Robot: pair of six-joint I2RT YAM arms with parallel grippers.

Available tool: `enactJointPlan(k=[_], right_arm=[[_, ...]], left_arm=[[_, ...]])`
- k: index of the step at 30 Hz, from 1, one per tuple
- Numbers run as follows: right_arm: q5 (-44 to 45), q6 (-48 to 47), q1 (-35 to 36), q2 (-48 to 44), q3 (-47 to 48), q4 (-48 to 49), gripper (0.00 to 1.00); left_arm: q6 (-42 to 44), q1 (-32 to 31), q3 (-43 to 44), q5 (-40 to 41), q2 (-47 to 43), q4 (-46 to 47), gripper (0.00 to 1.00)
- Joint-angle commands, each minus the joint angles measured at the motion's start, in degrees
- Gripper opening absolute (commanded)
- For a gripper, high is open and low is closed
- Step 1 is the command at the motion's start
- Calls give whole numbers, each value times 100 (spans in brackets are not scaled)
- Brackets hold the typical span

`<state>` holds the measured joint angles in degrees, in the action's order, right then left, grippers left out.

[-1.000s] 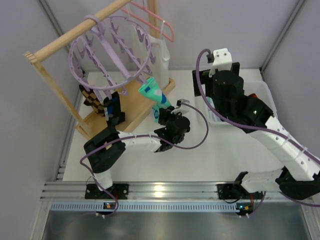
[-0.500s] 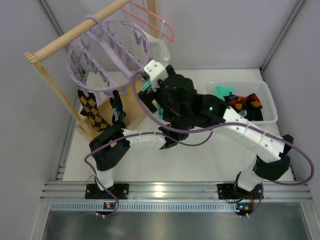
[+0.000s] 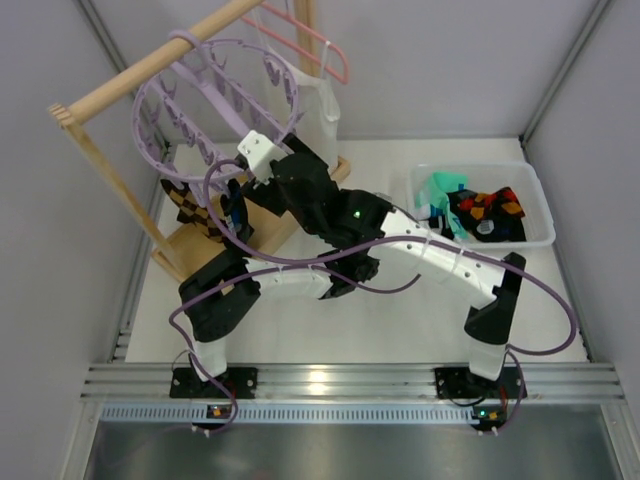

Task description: Remove the socks clipped to the hanger

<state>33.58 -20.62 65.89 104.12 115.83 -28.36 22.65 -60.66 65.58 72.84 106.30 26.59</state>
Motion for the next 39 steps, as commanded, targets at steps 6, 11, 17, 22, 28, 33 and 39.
enactJointPlan(k=[6,11,17,22,28,33,39], right_arm=[[561,-390,-287,363,423,1104,75],[623,-478,-515,522,379,1306,67],[562,-610,-542,715,422,1684,52],[500,-566,-489,707,423,1851,43],[298,-417,-472,558,326,1869,6],[122,-214,-472,390,160,1869,8],[78,-48,-480,408,238,1861,8]], left_arm=[[-156,-68,51,-200,-294,136,0],[-209,-68,-2,-244,-364,127,0],[-279,-68,-54,-314,-435,127,0],[-314,-68,-116,-332,-505,127,0],[-560,-60,-318,-533,-733,127,0],[-920,-51,-677,-683,-927,101,0],[-1588,-95,-1459,-1192,-1348,83,0]])
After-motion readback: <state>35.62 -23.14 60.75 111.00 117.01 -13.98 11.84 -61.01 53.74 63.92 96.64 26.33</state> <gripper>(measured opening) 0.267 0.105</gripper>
